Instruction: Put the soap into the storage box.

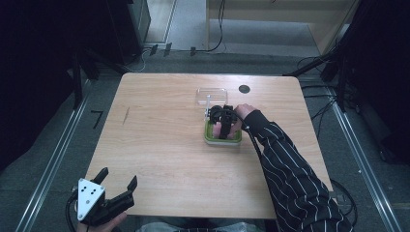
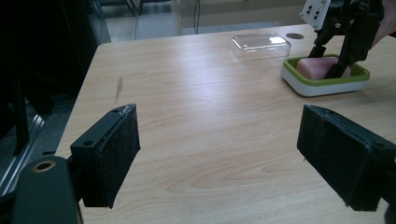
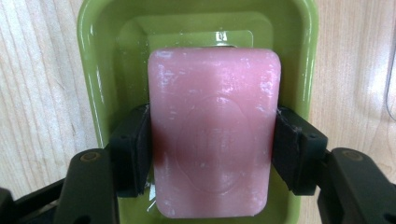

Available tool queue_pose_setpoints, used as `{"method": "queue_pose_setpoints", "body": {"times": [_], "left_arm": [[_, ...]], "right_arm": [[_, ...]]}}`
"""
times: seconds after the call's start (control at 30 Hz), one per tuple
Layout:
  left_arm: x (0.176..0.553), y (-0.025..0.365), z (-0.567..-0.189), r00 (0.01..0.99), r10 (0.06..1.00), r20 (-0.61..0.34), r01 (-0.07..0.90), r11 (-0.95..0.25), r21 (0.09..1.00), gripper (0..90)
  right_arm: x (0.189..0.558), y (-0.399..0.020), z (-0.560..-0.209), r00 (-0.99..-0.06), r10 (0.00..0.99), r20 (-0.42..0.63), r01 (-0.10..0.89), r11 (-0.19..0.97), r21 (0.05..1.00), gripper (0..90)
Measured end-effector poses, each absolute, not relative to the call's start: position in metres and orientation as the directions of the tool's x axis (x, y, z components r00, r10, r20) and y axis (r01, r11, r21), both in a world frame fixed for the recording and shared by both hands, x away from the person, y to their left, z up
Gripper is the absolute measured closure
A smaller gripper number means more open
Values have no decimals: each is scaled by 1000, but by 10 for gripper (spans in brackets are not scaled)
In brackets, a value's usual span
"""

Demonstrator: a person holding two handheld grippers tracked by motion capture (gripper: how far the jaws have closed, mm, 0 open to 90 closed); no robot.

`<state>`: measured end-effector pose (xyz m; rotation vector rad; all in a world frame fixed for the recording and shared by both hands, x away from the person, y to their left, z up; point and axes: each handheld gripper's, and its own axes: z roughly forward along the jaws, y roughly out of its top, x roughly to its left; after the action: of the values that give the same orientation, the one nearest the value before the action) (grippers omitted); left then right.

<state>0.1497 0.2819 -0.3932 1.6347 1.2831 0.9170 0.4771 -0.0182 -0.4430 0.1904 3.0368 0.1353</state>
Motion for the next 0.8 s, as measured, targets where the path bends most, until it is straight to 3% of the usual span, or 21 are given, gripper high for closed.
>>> {"method": "queue_pose_setpoints", "body": {"times": [0.2, 0.8], "left_arm": [[150, 281, -393, 207, 977, 45, 360, -119, 925, 136], [158, 277, -393, 237, 971, 41, 357, -127, 925, 136]], "right_arm": [[477, -20, -438, -985, 146, -96, 135, 984, 115, 352], [467, -35, -416, -943, 327, -62, 306, 926, 220, 133]]}}
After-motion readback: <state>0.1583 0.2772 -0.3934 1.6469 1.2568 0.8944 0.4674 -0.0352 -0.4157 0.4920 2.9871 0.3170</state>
